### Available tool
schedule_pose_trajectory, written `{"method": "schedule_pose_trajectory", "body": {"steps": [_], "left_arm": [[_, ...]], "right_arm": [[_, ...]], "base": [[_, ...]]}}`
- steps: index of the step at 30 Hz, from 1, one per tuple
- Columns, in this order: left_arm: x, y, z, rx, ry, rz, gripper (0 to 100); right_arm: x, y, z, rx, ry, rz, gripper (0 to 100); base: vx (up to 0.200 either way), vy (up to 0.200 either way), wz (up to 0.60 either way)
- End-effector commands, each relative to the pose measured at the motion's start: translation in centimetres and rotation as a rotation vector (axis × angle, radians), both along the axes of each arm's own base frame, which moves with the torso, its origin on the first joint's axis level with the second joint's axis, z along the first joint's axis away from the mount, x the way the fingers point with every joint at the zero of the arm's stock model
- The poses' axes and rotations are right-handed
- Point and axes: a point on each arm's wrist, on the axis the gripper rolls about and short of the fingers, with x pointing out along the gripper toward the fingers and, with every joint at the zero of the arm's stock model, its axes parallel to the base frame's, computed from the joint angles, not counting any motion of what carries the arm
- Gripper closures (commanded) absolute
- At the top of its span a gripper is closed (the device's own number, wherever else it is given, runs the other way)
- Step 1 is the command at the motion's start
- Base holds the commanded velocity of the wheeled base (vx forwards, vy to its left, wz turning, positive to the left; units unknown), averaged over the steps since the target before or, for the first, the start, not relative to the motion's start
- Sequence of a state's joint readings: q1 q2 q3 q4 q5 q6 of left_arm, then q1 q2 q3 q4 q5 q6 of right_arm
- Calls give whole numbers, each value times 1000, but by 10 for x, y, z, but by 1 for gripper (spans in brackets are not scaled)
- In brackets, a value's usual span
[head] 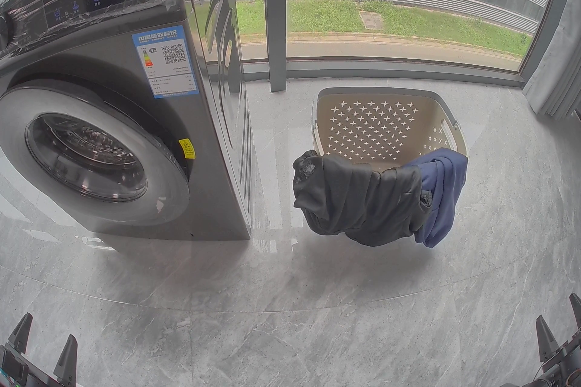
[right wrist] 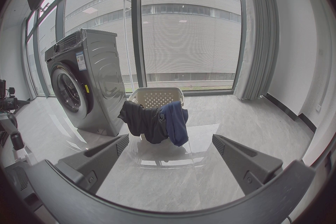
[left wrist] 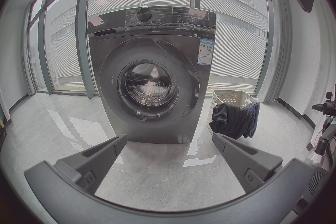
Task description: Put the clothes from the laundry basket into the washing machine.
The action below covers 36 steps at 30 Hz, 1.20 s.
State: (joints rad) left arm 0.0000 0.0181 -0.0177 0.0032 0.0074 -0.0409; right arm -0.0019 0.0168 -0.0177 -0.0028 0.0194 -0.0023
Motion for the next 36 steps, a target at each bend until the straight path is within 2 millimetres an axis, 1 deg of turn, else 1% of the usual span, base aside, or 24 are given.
{"method": "schedule_pose_trajectory", "body": {"steps": [1, 8, 36], "left_arm": [[0, 0, -4, -1, 1, 0, 0], [0, 0, -4, -1, 1, 0, 0], [0, 0, -5, 1, 3, 0, 0]], "right_arm": [[0, 0, -5, -1, 2, 1, 0], [0, 0, -5, -1, 2, 1, 0], [0, 0, -5, -1, 2, 1, 0]], "base": [[0, 0, 0], [0, 0, 0], [0, -200, 0]]}}
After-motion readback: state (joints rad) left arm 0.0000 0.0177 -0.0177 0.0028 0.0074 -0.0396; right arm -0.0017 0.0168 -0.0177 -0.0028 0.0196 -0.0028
